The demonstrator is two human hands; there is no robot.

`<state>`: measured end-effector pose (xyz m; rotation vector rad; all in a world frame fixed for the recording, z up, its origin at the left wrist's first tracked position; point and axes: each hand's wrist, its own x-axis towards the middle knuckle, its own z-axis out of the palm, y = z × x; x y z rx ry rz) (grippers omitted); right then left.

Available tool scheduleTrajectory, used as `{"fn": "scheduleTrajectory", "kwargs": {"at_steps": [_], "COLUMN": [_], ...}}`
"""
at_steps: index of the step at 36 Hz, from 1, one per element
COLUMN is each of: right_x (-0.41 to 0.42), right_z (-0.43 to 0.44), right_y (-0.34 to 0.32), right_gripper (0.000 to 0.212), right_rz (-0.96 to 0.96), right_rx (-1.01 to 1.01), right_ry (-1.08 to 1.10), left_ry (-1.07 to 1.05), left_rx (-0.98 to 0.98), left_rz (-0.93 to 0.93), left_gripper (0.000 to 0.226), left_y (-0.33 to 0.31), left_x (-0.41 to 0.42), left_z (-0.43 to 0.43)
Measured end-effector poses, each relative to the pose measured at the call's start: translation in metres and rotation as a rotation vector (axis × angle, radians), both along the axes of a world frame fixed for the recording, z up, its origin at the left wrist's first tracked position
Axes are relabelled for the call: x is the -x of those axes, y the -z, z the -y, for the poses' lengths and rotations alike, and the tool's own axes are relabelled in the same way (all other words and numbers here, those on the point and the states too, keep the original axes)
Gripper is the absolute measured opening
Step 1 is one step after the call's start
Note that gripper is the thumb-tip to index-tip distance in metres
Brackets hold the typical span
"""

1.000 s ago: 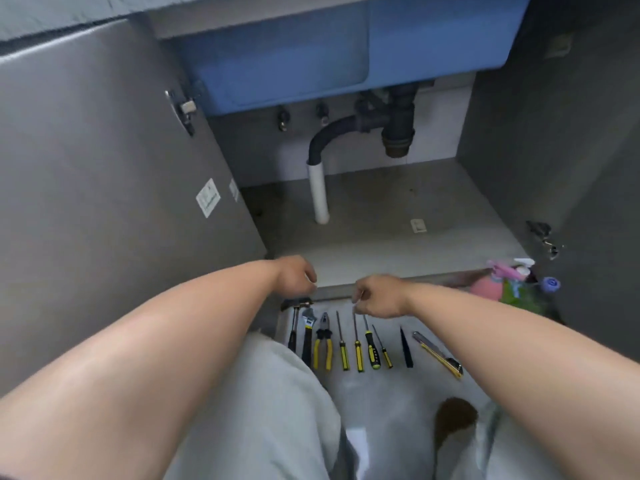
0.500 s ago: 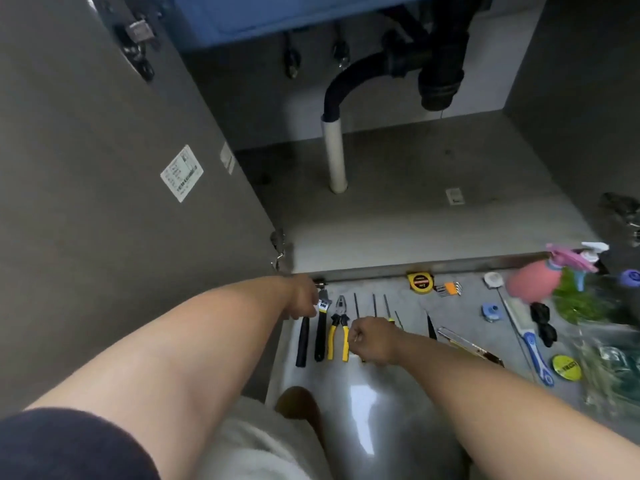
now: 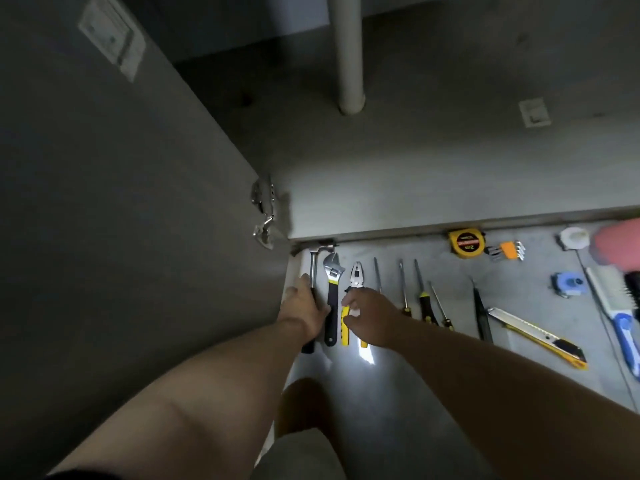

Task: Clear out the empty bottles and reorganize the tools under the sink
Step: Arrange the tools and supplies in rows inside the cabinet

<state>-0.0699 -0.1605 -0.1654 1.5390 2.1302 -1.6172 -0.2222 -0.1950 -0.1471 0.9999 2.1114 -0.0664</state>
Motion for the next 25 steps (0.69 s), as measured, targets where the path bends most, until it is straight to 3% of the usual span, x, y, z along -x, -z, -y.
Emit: {"fn": "scheduleTrajectory", "kwargs": {"at_steps": [4, 10, 14, 19, 21, 25], "right_x": [0.013, 0.021, 0.025, 0.028, 0.027, 0.013], "right_z": [0.005, 0.01, 0.002, 0.001, 0.005, 0.007], "right_y": [0.017, 0.023, 0.019, 0.009, 0.007, 0.005], "right_gripper": [0.04, 0.031, 0.024, 0.023, 0.018, 0.006], "right_rz": [-0.015, -0.029, -0.036, -0.098, -0.129, -0.178], "right_rx": [0.017, 0.128, 0.262, 0.406, 0.496, 0.592], "right_ry": [0.029, 0.188, 0.262, 0.338, 0.364, 0.44], "left_ry": [-0.04, -0.127, -0.3, -0.656, -0.661, -0.511], "left_rx": [0.017, -0.023, -0.016, -0.114, -0.126, -0.137], "left_rz": [-0.092, -0.104, 0.101, 0.6, 0.691, 0.697], "left_gripper": [0.045, 0.028, 0.027, 0.012, 0.015, 0.018], "left_y": [0.021, 0.04, 0.041, 0.026, 0.022, 0.021], "left_x": [-0.004, -0.002, 0.001, -0.01, -0.015, -0.014], "left_z": [0.004, 0.003, 0.003, 0.019, 0.027, 0.035]}}
